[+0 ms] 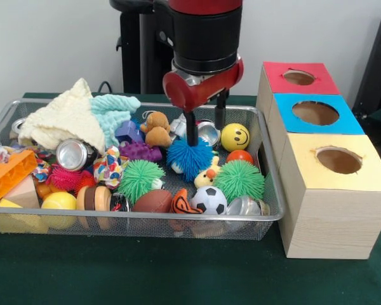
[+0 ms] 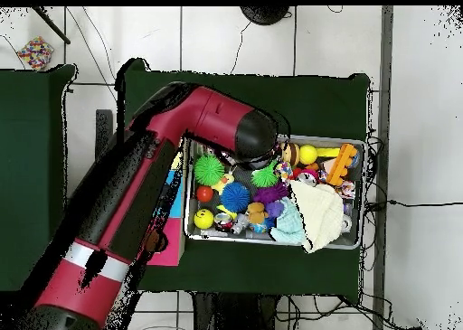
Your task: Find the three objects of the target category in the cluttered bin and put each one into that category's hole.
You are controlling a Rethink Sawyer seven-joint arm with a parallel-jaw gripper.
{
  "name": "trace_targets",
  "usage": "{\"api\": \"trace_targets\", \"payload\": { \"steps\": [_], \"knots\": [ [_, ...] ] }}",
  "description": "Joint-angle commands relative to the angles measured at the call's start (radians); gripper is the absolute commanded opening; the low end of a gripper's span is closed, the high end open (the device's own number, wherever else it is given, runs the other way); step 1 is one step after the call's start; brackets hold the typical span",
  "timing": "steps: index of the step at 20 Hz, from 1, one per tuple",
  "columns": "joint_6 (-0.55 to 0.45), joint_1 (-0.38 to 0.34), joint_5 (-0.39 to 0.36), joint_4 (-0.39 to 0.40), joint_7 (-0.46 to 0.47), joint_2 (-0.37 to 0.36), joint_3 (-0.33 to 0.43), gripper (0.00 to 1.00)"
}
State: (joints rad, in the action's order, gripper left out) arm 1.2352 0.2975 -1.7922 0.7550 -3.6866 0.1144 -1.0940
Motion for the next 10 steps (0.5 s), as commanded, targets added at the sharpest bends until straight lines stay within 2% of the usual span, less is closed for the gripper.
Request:
{"api": "trace_targets", "payload": {
  "steps": [1,5,8,10],
  "knots": [
    [0.088,-0.045,0.016,-0.086,-0.152,0.041,0.082,1.00],
    [-0.006,-0.046,0.108,-0.066,-0.142,0.010,0.140,1.00],
    [0.005,-0.051,0.127,-0.064,-0.121,-0.014,0.152,1.00],
    [0.036,-0.054,0.120,-0.075,-0.182,-0.005,0.128,1.00]
  ]
}}
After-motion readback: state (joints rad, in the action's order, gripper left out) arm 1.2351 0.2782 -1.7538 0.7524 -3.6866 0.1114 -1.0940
